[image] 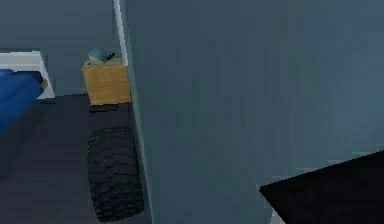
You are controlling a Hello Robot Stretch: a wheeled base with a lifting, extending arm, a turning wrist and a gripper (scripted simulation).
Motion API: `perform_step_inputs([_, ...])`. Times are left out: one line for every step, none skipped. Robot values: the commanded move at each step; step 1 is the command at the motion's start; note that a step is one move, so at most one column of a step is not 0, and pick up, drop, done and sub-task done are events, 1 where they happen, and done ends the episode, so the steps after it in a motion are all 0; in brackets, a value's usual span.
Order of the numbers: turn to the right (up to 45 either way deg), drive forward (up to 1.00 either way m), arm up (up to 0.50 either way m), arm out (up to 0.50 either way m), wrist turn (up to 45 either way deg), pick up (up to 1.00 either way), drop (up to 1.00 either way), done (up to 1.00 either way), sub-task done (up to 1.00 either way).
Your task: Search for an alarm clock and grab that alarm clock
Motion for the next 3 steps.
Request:
perform_step_inputs([-24.0,0.0,0.0,0.0,0.0,0.0,0.0,0.0,0.0])
perform_step_inputs([0.0,0.0,0.5,0.0,0.0,0.0,0.0,0.0,0.0])
perform_step_inputs([0.0,0.0,0.38,0.0,0.0,0.0,0.0,0.0,0.0])
